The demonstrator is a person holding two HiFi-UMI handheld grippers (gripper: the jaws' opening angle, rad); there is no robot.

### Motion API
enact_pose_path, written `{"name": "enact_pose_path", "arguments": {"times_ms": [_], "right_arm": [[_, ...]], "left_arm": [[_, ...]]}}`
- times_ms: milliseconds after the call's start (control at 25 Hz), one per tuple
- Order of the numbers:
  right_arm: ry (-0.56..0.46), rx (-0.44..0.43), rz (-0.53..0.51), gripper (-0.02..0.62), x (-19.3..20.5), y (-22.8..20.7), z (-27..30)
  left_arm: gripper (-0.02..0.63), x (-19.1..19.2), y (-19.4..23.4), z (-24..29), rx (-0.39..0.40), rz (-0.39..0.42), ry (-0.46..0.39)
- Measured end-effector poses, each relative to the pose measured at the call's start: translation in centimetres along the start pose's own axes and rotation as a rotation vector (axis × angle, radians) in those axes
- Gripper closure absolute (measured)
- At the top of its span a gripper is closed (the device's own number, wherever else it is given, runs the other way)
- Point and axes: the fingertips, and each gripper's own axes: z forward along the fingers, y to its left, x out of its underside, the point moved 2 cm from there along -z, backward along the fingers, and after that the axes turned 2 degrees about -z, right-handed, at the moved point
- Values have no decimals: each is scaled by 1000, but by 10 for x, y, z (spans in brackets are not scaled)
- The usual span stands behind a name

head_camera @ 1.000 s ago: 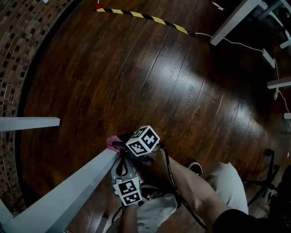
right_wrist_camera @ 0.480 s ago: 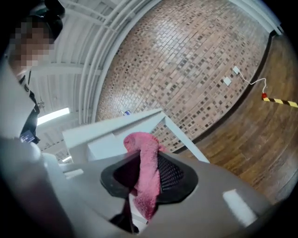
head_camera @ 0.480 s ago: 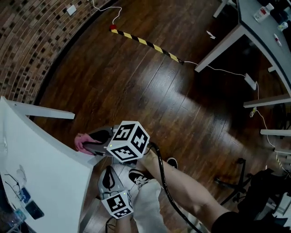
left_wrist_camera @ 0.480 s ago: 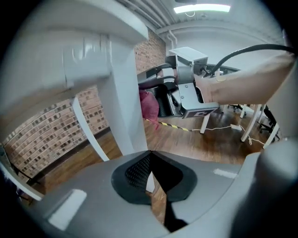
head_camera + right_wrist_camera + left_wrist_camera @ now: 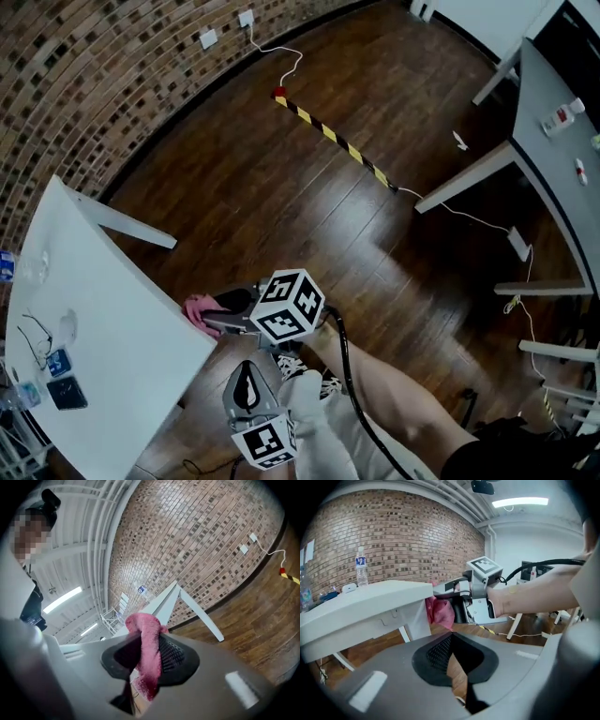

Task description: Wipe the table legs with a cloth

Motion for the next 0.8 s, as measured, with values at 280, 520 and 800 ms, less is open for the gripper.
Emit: {"name": "enact_pose_path", "arguments": {"times_ms": [280, 520, 800], "right_arm": [[184, -135, -8, 512, -13, -11, 19], [314, -269, -2, 511, -20, -21, 57], [394, -345, 44, 509, -37, -39, 80]], "left_arm": [[611, -51, -2, 33, -159, -170, -69], [611, -60, 16, 74, -291, -311, -42], [611, -83, 29, 99, -397, -409, -8]]}}
